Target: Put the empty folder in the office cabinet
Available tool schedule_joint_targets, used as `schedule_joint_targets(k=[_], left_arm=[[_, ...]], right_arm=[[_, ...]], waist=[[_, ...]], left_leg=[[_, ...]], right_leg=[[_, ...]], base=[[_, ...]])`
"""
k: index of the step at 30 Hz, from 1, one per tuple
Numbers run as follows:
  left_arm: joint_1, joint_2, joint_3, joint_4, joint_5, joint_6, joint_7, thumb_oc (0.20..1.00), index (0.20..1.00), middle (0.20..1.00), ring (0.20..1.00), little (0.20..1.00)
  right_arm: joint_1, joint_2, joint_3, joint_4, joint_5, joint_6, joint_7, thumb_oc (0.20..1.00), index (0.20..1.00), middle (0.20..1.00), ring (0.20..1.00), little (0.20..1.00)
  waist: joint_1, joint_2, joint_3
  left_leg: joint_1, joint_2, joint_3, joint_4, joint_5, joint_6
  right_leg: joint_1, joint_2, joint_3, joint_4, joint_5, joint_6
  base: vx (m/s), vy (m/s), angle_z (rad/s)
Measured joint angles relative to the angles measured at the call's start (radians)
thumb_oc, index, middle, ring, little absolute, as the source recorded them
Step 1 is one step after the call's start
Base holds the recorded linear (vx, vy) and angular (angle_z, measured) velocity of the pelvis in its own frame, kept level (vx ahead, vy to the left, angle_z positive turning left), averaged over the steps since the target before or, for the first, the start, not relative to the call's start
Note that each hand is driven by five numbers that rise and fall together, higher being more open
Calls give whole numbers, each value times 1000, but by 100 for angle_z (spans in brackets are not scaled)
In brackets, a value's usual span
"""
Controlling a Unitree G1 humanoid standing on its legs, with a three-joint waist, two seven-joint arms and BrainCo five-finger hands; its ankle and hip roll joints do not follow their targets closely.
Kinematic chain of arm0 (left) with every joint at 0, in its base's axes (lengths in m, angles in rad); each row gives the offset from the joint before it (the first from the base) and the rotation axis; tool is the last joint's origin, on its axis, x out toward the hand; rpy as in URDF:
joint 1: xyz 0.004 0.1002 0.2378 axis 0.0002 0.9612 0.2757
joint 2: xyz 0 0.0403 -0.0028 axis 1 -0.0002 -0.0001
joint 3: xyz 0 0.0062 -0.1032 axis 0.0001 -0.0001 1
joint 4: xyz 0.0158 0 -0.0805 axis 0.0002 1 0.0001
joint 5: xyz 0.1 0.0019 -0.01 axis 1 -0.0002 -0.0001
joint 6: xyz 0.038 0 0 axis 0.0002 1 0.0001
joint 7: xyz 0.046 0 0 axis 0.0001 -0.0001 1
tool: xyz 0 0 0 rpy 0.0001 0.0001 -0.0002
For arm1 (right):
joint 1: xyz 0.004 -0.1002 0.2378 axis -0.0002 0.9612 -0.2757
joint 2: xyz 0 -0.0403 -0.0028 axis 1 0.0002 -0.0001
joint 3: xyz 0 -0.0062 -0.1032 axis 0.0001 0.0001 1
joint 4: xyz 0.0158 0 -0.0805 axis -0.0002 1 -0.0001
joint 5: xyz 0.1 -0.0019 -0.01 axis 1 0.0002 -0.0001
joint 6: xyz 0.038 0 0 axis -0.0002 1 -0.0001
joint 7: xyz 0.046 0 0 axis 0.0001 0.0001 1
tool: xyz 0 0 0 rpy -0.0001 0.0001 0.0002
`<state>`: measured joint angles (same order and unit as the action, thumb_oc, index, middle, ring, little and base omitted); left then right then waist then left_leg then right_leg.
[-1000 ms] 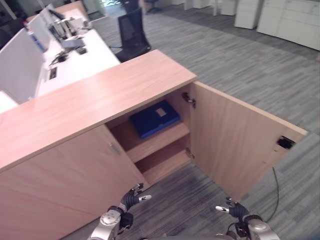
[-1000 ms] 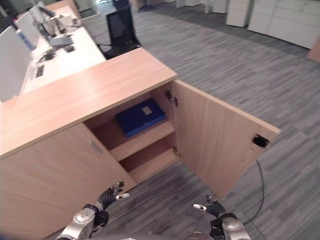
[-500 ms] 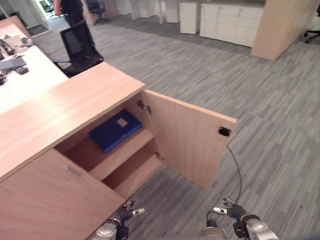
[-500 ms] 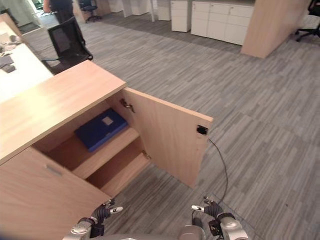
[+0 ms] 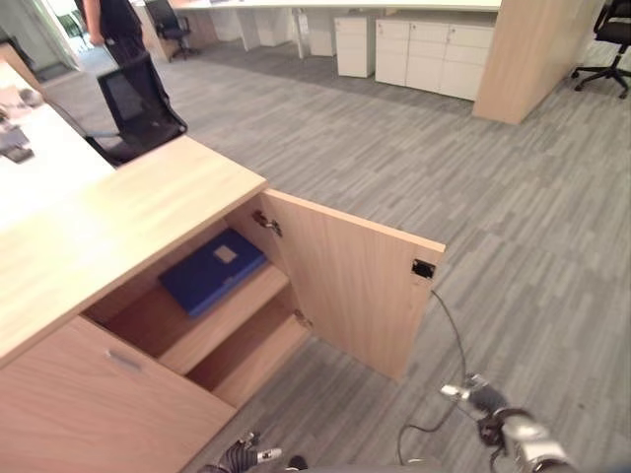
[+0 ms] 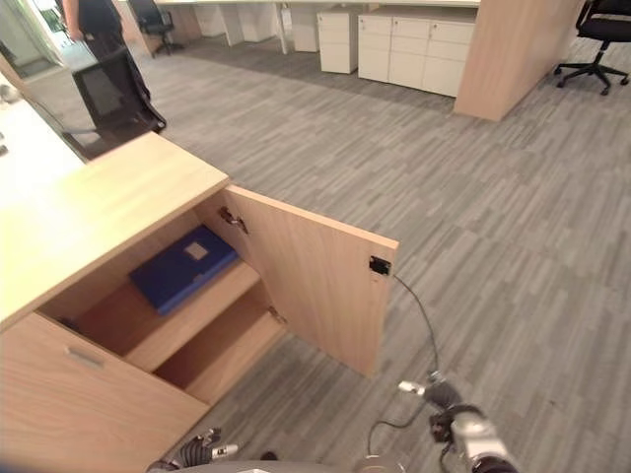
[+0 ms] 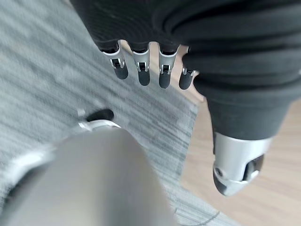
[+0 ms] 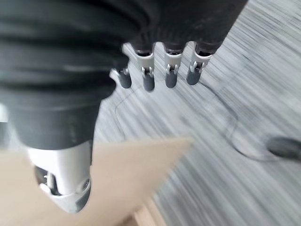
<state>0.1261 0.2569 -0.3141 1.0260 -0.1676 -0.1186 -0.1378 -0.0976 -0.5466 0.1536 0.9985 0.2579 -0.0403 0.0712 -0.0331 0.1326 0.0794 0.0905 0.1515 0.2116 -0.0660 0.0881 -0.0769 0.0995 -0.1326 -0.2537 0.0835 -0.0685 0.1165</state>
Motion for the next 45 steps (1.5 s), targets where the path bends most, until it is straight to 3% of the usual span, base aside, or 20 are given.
schedule_joint_targets(k=[2,8,15,20,24,29,34,40,42,45], left_arm=[[0,23,0,-21,1,-3,-7,1000,1000,1000,1000,1000],[-7,72,-3,-62,18,-3,-24,1000,1000,1000,1000,1000],[13,71,-8,-88,13,-1,-39,1000,1000,1000,1000,1000],[31,68,-8,-89,-5,2,-37,1000,1000,1000,1000,1000],[42,65,-8,-146,-23,8,-36,1000,1000,1000,1000,1000],[40,61,-2,-183,-25,8,-31,1000,1000,1000,1000,1000],[66,57,7,-209,-26,8,-29,1000,1000,1000,1000,1000],[75,56,41,-204,-22,15,-27,1000,1000,1000,1000,1000],[66,57,51,-202,-20,16,-20,1000,1000,1000,1000,1000],[49,50,50,-159,-3,17,-11,1000,1000,1000,1000,1000]], right_arm=[[-63,-40,-24,22,1,-6,-12,1000,1000,1000,1000,1000],[-293,-77,-42,148,40,-1,-32,1000,1000,1000,1000,1000],[-473,-123,-4,144,116,-13,-48,1000,1000,1000,1000,1000],[-495,-75,30,144,120,-13,-51,1000,1000,1000,1000,1000],[-491,-30,87,144,119,3,-47,1000,1000,1000,1000,1000],[-449,59,131,91,125,8,-42,1000,1000,1000,1000,1000],[-275,46,127,-158,151,5,-44,1000,1000,1000,1000,1000],[-59,49,154,-396,140,6,34,1000,1000,1000,1000,1000],[52,54,157,-500,111,3,64,1000,1000,1000,1000,1000],[81,70,206,-499,102,8,110,1000,1000,1000,1000,1000]], waist=[[25,-11,-5],[46,-49,-9],[84,-38,-13],[95,-28,-14],[77,-20,-8],[72,-17,-8],[72,-21,-4],[69,-40,9],[72,-44,9],[73,-43,10]], left_leg=[[-2,-10,-2,-2,0,0],[9,-28,-41,-7,1,0],[-2,-27,-79,-23,13,-18],[-3,-27,-84,-23,15,-20],[-5,-23,-85,-23,18,-22],[-11,-10,-79,-23,22,-28],[-13,-9,-79,-23,22,-28],[-22,-9,-91,-23,25,-32],[-39,-14,-122,-23,32,-34],[-47,-14,-139,-23,40,-36]], right_leg=[[18,-6,-9,-25,16,-1],[115,-1,-64,-151,68,12],[125,9,-91,-177,78,10],[125,10,-96,-177,79,11],[123,13,-95,-177,80,11],[111,24,-88,-177,82,7],[110,25,-90,-177,81,6],[114,28,-105,-172,76,10],[116,28,-136,-171,77,5],[117,32,-151,-171,76,6]], base=[[22,12,21],[1,29,20],[-9,23,13],[-3,3,2],[-16,7,-1],[-9,3,-4],[-2,0,1],[-8,-14,9],[8,-47,37],[4,-28,22]])
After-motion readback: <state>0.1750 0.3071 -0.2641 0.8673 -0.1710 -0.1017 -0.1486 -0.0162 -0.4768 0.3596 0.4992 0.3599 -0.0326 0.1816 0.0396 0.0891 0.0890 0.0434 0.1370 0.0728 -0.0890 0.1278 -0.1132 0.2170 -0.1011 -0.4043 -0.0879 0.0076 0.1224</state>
